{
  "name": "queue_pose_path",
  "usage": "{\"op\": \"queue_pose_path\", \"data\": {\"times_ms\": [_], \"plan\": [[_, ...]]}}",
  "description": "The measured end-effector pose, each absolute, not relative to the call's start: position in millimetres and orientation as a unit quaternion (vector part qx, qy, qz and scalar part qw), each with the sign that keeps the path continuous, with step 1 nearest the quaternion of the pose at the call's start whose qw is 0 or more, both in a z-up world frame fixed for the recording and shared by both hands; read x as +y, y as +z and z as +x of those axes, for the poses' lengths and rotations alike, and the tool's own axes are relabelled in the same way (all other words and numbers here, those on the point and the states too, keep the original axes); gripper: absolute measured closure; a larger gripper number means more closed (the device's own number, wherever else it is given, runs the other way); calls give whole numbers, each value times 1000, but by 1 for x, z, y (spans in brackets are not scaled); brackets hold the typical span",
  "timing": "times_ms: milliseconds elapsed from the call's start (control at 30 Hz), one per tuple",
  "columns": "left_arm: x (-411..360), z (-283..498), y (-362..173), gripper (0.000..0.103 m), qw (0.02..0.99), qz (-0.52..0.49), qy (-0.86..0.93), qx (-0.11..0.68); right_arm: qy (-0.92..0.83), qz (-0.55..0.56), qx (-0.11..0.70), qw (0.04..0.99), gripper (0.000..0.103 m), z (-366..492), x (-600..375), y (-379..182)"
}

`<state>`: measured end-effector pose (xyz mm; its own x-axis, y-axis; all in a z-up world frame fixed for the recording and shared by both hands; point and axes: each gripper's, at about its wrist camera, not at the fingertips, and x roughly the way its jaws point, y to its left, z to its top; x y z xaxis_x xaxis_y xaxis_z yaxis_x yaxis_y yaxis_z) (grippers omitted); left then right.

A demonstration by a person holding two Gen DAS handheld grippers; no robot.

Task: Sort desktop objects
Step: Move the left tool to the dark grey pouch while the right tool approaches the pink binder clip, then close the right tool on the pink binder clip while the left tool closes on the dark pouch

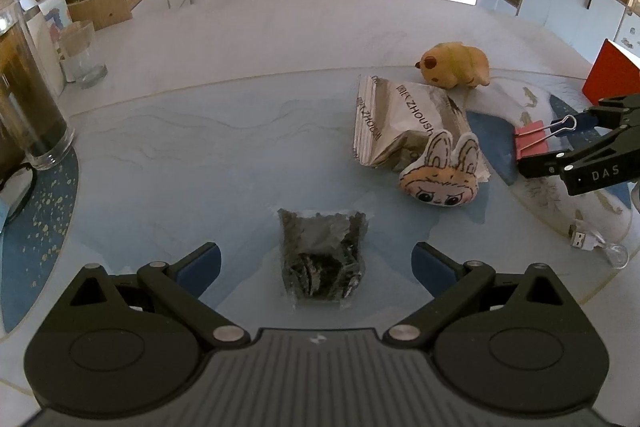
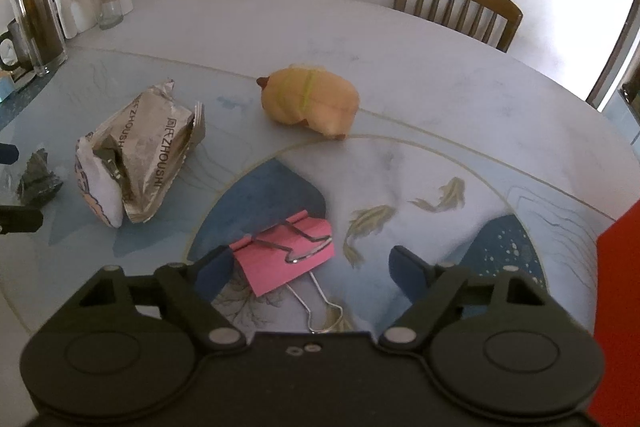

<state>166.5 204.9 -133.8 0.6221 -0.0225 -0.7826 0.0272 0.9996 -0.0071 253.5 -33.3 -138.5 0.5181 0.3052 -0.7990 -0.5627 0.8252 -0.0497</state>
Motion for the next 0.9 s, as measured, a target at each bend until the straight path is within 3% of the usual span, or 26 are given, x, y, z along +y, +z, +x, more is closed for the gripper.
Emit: {"op": "queue_pose_path", "data": {"times_ms": [133, 667, 800, 900], "plan": [[206, 167, -136, 5, 898, 1, -9, 439, 258, -154, 417, 858, 24, 255, -32, -140], [202, 169, -135, 45, 898, 10, -5, 440, 267, -156, 411, 858, 49, 254, -25, -138], [201, 169, -133, 62, 899, 9, -4, 439, 258, -155, 413, 860, 49, 254, -27, -137], [199, 169, -132, 65, 899, 8, -3, 438, 250, -158, 413, 861, 49, 254, -28, -135]]}}
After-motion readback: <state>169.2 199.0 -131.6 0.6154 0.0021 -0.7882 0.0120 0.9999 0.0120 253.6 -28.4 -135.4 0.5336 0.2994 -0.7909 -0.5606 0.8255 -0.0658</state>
